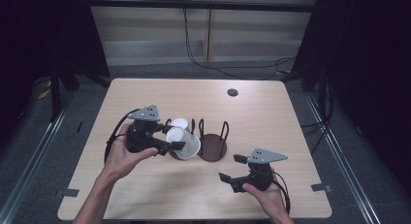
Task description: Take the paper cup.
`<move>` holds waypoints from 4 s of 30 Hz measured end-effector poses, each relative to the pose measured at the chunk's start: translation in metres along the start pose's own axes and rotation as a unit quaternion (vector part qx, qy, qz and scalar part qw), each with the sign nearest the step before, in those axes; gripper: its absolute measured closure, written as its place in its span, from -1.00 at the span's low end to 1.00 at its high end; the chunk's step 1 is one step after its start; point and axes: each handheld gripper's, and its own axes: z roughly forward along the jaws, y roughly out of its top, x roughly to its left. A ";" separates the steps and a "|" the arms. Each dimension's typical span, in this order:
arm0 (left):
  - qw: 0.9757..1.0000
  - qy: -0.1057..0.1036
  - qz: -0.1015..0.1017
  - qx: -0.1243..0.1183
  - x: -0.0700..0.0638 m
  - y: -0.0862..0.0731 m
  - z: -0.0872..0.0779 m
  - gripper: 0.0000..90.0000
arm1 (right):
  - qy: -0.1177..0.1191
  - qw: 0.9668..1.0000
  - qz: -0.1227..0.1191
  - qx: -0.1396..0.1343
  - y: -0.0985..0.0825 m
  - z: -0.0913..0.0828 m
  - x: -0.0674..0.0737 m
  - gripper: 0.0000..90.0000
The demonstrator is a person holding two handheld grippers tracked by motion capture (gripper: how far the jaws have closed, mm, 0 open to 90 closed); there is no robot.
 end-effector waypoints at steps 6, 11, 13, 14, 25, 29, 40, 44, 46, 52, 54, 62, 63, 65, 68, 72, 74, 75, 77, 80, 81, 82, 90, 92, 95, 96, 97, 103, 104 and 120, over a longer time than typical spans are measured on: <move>1.000 -0.016 -0.005 -0.005 -0.002 -0.003 0.005 -0.18 | 0.022 1.000 -0.010 -0.021 0.018 0.006 0.004 -0.70; 0.999 -0.030 -0.007 -0.011 -0.004 -0.009 0.006 -0.18 | 0.049 0.998 -0.011 -0.039 0.029 0.010 0.004 -0.70; 1.000 -0.021 -0.001 -0.009 -0.007 -0.010 0.007 -0.18 | 0.055 0.998 -0.013 -0.039 0.033 0.013 0.004 -0.70; 1.000 -0.028 -0.003 -0.010 -0.008 -0.010 0.007 -0.19 | 0.059 0.997 -0.014 -0.038 0.035 0.015 0.005 -0.70; 0.999 -0.052 -0.011 -0.007 -0.010 -0.011 0.012 -0.18 | 0.110 0.993 -0.031 -0.031 0.055 0.030 0.010 -0.70; 0.998 -0.059 -0.017 -0.007 -0.010 -0.012 0.014 -0.18 | 0.117 0.991 -0.047 -0.033 0.054 0.036 0.016 -0.70; 0.996 -0.085 -0.007 0.003 -0.021 -0.006 0.017 -0.18 | 0.133 0.989 -0.054 -0.044 0.048 0.042 0.018 -0.66; 0.996 -0.092 -0.007 0.012 -0.022 -0.006 0.020 -0.17 | 0.144 0.987 -0.056 -0.050 0.049 0.044 0.021 -0.64; 0.995 -0.096 -0.009 0.010 -0.022 -0.006 0.021 -0.17 | 0.150 0.986 -0.057 -0.053 0.048 0.045 0.021 -0.61; 0.995 -0.102 -0.017 0.007 -0.020 -0.007 0.020 -0.18 | 0.163 0.984 -0.059 -0.044 0.046 0.050 0.024 -0.55; 0.994 -0.108 -0.021 0.003 -0.020 -0.007 0.020 -0.17 | 0.161 0.984 -0.065 -0.042 0.046 0.050 0.024 -0.54; 0.994 -0.111 -0.021 0.008 -0.019 -0.007 0.021 -0.18 | 0.162 0.983 -0.077 -0.029 0.044 0.053 0.027 -0.39; 0.993 -0.114 -0.024 0.006 -0.019 -0.007 0.022 -0.18 | 0.162 0.983 -0.079 -0.026 0.044 0.052 0.028 -0.37; 0.993 -0.114 -0.027 0.007 -0.018 -0.007 0.023 -0.18 | 0.163 0.983 -0.077 -0.024 0.044 0.052 0.027 -0.33; 0.993 -0.116 -0.030 0.004 -0.017 -0.008 0.023 -0.18 | 0.163 0.983 -0.076 -0.021 0.044 0.052 0.026 -0.29; 0.993 -0.116 -0.030 -0.002 -0.017 -0.009 0.024 -0.21 | 0.164 0.984 -0.072 -0.021 0.044 0.051 0.026 -0.27; 0.993 -0.117 -0.030 -0.008 -0.017 -0.009 0.025 -0.23 | 0.165 0.984 -0.071 -0.019 0.045 0.051 0.025 -0.27; 0.993 -0.115 -0.030 -0.011 -0.017 -0.009 0.025 -0.23 | 0.165 0.984 -0.070 -0.018 0.045 0.051 0.025 -0.27; 0.993 -0.112 -0.028 -0.011 -0.016 -0.009 0.025 -0.30 | 0.164 0.984 -0.066 -0.017 0.045 0.050 0.023 -0.27; 0.993 -0.112 -0.029 -0.013 -0.016 -0.009 0.025 -0.45 | 0.162 0.985 -0.064 -0.014 0.046 0.048 0.022 -0.27; 0.993 -0.111 -0.027 -0.011 -0.016 -0.009 0.025 -0.48 | 0.159 0.985 -0.065 -0.012 0.046 0.047 0.021 -0.27; 0.994 -0.107 -0.027 -0.010 -0.017 -0.010 0.025 -0.50 | 0.158 0.985 -0.064 -0.010 0.046 0.047 0.021 -0.27; 0.997 -0.080 -0.012 -0.003 -0.022 -0.005 0.018 -0.60 | 0.145 0.988 -0.051 0.011 0.046 0.041 0.011 -0.28; 0.996 -0.088 -0.013 0.004 -0.021 -0.007 0.019 -0.62 | 0.144 0.988 -0.051 0.014 0.047 0.041 0.010 -0.28; 0.997 -0.075 -0.005 0.020 -0.021 -0.010 0.021 -0.62 | 0.144 0.988 -0.050 0.020 0.046 0.042 0.010 -0.28; 0.997 -0.075 -0.013 0.024 -0.019 -0.014 0.021 -0.61 | 0.138 0.989 -0.052 0.028 0.046 0.043 0.010 -0.28; 0.997 -0.075 -0.013 0.024 -0.019 -0.014 0.021 -0.57 | 0.138 0.989 -0.052 0.028 0.046 0.043 0.010 -0.28; 0.998 -0.054 0.000 0.034 -0.016 -0.022 0.019 -0.56 | 0.128 0.989 -0.057 0.049 0.047 0.044 0.009 -0.28; 0.998 -0.053 0.004 0.033 -0.017 -0.023 0.019 -0.57 | 0.127 0.989 -0.059 0.055 0.047 0.044 0.009 -0.28; 0.996 -0.040 0.023 0.074 -0.019 -0.032 0.029 -0.50 | 0.105 0.984 -0.085 0.115 0.053 0.039 0.007 -0.29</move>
